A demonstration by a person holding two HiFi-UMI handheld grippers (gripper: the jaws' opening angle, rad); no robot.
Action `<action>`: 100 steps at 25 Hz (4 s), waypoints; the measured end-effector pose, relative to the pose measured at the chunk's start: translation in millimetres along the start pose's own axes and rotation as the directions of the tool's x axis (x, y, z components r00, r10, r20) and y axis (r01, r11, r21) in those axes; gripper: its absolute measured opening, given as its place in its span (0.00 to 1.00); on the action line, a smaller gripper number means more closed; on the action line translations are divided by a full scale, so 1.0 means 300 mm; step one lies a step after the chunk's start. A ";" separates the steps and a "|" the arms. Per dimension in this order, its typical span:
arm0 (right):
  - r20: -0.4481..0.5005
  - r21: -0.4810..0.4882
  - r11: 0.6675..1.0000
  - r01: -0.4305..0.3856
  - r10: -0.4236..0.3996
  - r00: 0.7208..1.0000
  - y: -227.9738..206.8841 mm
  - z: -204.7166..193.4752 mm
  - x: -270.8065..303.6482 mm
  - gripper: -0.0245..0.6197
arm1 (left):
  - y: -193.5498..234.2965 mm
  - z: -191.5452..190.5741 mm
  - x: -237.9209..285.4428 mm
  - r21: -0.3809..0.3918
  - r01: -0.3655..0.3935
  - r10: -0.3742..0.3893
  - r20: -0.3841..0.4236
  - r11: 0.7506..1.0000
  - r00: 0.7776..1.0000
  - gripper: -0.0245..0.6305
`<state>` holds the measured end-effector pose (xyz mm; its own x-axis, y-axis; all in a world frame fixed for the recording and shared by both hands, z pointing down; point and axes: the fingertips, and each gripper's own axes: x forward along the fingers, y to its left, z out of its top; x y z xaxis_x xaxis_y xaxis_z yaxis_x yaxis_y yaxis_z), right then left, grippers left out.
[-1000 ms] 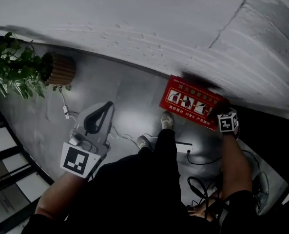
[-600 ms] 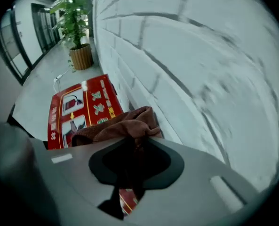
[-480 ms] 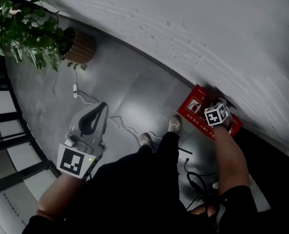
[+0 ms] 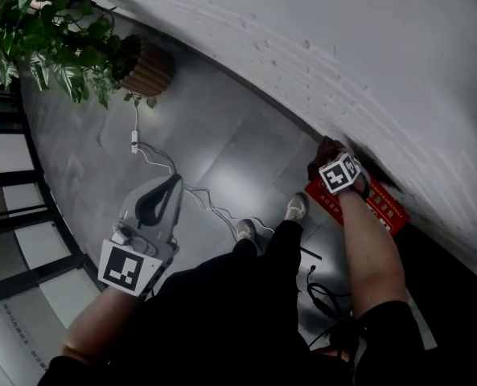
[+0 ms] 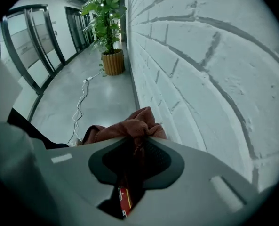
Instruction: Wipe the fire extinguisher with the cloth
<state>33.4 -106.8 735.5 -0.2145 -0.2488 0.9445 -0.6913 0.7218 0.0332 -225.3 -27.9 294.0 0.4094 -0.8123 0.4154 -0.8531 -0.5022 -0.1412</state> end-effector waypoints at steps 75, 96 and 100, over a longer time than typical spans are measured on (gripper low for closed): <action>-0.269 0.501 0.835 0.228 -0.100 0.958 0.165 -1.239 -0.422 0.15 | -0.360 0.128 0.250 0.068 0.410 -0.414 0.092 0.910 0.905 0.04; -0.134 0.092 0.985 0.146 -0.133 0.982 0.279 -0.694 -0.257 0.15 | 0.090 -0.066 -0.030 -0.110 0.025 -0.020 0.047 0.994 0.999 0.04; -0.035 -0.009 0.997 0.072 -0.072 0.997 0.324 -0.420 -0.153 0.15 | 0.116 -0.080 -0.049 -0.115 -0.010 0.014 0.031 0.993 0.999 0.04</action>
<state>63.0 56.3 736.5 -0.1396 -0.2772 0.9506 -0.6986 0.7079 0.1039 -268.7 -26.2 304.6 0.4072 -0.8280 0.3855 -0.8887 -0.4565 -0.0417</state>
